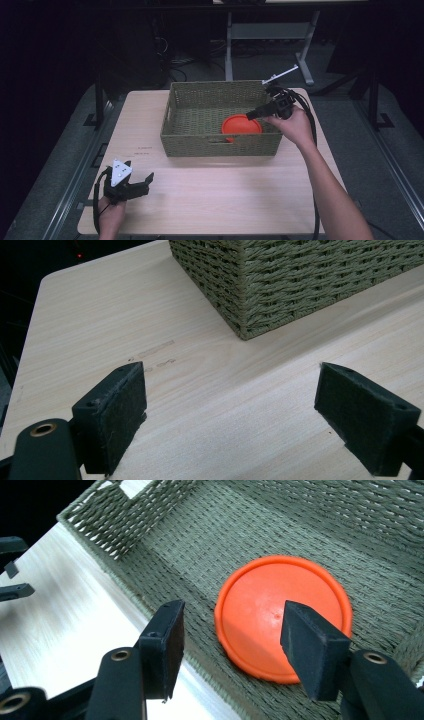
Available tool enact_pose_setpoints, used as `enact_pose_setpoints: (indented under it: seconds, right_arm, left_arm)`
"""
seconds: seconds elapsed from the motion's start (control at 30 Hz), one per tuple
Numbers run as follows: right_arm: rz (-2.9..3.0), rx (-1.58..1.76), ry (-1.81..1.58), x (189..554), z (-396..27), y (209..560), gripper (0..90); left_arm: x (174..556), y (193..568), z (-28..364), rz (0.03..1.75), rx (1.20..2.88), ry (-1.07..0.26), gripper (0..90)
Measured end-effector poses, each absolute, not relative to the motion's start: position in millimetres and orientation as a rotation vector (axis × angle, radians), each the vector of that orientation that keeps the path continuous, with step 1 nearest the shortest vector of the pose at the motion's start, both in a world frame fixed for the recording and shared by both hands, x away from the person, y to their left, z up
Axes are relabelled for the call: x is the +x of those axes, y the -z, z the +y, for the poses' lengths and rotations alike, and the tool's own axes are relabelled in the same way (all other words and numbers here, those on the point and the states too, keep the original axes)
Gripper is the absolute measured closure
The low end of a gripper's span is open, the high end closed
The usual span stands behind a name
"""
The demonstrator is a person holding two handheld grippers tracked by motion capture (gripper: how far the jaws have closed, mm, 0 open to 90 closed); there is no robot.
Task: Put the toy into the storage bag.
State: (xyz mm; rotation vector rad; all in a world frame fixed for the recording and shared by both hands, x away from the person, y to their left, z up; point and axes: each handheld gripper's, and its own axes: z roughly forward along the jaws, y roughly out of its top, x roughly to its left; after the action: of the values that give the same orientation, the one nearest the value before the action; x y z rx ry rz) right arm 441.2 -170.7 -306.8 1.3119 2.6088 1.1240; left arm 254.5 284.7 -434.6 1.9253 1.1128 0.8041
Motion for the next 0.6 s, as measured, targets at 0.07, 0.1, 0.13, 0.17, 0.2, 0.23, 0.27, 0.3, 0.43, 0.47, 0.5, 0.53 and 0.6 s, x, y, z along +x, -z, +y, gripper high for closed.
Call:
enact_pose_setpoints:
  seconds: [0.07, 0.1, 0.13, 0.17, 0.2, 0.23, 0.27, 0.3, 0.43, 0.47, 0.5, 0.53, 0.6]
  right_arm:
    - [2.610, 1.305, -1.127, 436.8, -171.6, 305.3, 41.8]
    - [2.609, 1.290, -1.133, 435.4, -172.6, 305.3, 41.7]
    - [2.609, 1.290, -1.136, 434.3, -173.0, 305.1, 41.2]
    - [2.611, 1.296, -1.131, 432.6, -173.5, 304.6, 41.1]
    - [2.608, 1.283, -1.136, 430.5, -175.2, 304.4, 41.1]
    - [2.605, 1.280, -1.142, 429.5, -176.2, 304.5, 41.1]
    - [2.604, 1.281, -1.148, 428.4, -176.9, 304.5, 41.1]
    - [2.600, 1.279, -1.153, 426.6, -178.2, 305.0, 40.9]
    - [2.598, 1.281, -1.160, 420.8, -181.8, 307.2, 40.4]
    - [2.600, 1.276, -1.157, 418.8, -183.0, 308.2, 40.2]
    - [2.596, 1.275, -1.163, 417.2, -183.7, 308.8, 40.3]
    - [2.599, 1.276, -1.163, 414.9, -185.0, 309.5, 39.9]
    - [2.596, 1.267, -1.171, 411.1, -186.8, 311.3, 39.8]
  left_arm:
    - [254.7, 434.7, 284.8, 1.112, 1.922, -0.805, 12.8]
    - [254.7, 434.8, 284.7, 1.113, 1.920, -0.805, 12.8]
    - [254.7, 434.7, 284.9, 1.113, 1.923, -0.805, 12.8]
    - [254.7, 434.7, 284.9, 1.113, 1.924, -0.805, 12.8]
    - [254.6, 434.8, 284.8, 1.113, 1.922, -0.804, 12.8]
    - [254.6, 434.7, 284.8, 1.113, 1.922, -0.804, 12.8]
    - [254.5, 434.7, 284.8, 1.113, 1.922, -0.805, 12.8]
    - [254.4, 434.7, 284.9, 1.114, 1.922, -0.805, 12.8]
    - [254.5, 434.6, 285.3, 1.114, 1.923, -0.806, 12.8]
    - [254.5, 434.7, 285.2, 1.115, 1.921, -0.806, 12.8]
    - [254.4, 434.7, 285.1, 1.115, 1.921, -0.805, 12.8]
    - [254.4, 434.8, 285.0, 1.114, 1.921, -0.805, 12.8]
    - [254.4, 434.7, 284.9, 1.114, 1.923, -0.806, 12.8]
